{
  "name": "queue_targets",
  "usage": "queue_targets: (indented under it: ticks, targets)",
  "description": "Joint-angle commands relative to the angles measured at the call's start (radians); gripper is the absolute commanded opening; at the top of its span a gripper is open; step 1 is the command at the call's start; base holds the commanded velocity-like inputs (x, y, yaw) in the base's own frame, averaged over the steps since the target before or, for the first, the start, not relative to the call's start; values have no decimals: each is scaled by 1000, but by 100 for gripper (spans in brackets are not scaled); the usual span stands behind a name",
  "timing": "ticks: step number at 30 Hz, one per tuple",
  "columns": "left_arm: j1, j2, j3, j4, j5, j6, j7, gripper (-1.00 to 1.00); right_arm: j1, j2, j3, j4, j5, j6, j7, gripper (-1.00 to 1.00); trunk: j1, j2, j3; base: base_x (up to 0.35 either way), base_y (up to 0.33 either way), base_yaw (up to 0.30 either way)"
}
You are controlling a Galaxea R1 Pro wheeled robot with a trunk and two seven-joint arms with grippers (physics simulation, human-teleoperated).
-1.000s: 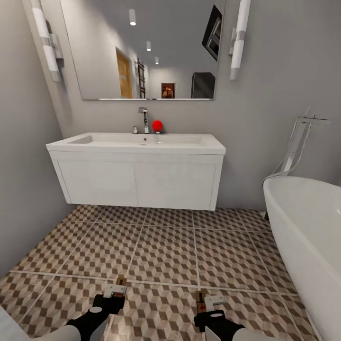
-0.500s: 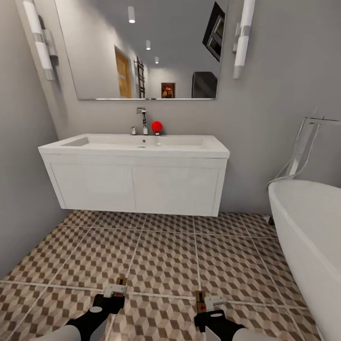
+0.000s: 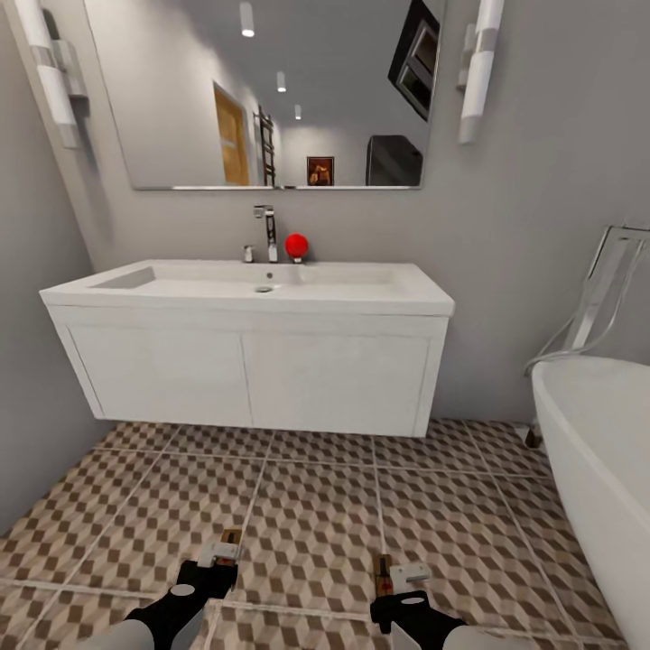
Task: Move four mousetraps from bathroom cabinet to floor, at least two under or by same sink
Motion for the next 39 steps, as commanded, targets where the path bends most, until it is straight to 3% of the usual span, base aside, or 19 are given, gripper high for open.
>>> queue_targets:
  ticks: [1,22,39]
  targets:
    - [-1,0,-8,1,-7,-3,9,-100,-1,0,6,2,0,3,-2,-100,0,0,-1,322,0,0]
    - [-1,0,-8,1,-7,-2,8,-100,-1,0,6,2,1,3,-2,-100,0,0,-1,314,0,0]
    - [-1,0,-7,2,-7,-3,8,-100,-1,0,6,2,2,1,-1,-100,0,0,-1,25,0,0]
